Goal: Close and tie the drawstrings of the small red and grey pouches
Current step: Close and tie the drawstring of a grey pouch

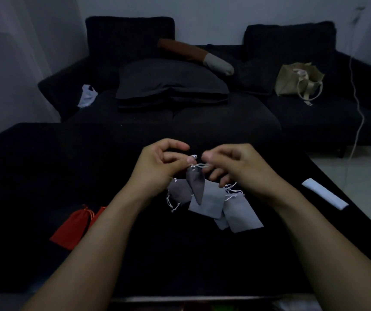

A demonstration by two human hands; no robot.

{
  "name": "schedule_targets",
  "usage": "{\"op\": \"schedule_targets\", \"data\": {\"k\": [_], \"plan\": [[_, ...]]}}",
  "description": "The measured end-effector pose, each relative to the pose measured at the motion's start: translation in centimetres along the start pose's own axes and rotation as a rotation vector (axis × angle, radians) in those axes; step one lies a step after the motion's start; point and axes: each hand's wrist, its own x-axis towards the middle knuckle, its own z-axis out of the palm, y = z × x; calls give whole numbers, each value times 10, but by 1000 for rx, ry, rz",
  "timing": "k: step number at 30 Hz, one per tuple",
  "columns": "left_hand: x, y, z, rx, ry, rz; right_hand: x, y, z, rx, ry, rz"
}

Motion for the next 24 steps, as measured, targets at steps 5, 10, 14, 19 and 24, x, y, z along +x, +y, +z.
{"op": "schedule_targets", "data": {"k": [5, 10, 14, 19, 24], "plan": [[0, -1, -2, 115, 54, 13, -2, -1, 2, -191, 26, -144], [-1, -2, -2, 329, 12, 59, -6, -13, 0, -340, -90, -209], [-3, -1, -1, 311, -73, 75, -4, -17, 3, -579, -41, -335], [-6, 0, 2, 192, -141, 91, -1, -6, 7, -503, 162, -425], [-9, 5, 3, 115, -199, 68, 2, -1, 5, -228, 149, -276]]}}
